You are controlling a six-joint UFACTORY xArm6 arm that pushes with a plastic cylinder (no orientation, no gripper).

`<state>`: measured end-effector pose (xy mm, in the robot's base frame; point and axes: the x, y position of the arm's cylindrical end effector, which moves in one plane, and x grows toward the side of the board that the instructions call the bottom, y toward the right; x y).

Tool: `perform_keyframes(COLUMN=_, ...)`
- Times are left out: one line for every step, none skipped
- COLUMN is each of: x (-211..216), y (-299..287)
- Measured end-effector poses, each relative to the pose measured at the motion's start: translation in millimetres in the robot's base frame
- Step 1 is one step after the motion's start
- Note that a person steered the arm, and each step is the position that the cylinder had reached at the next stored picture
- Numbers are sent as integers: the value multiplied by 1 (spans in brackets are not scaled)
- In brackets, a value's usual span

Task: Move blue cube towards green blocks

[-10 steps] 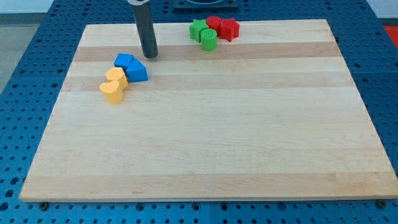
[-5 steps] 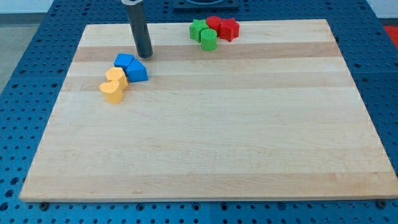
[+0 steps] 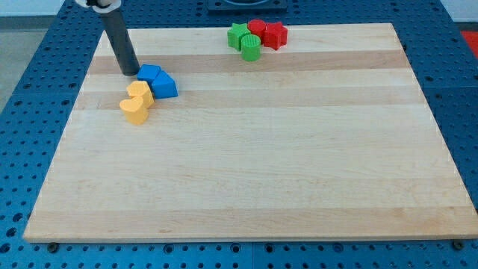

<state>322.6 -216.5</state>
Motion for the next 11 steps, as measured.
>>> perform_keyframes(x=6, y=0)
perform_keyframes(x=6, y=0)
perform_keyframes(x=7, y=0)
perform_keyframes(x=14, y=-6)
perform_keyframes(x=24, y=3)
perform_keyframes(x=31, y=29)
perform_keyframes(x=32, y=42)
perform_keyframes(x=32, y=61)
perform_keyframes(x=32, y=63)
perform_keyframes(x=29, y=53)
perform_keyframes(x=28, y=80)
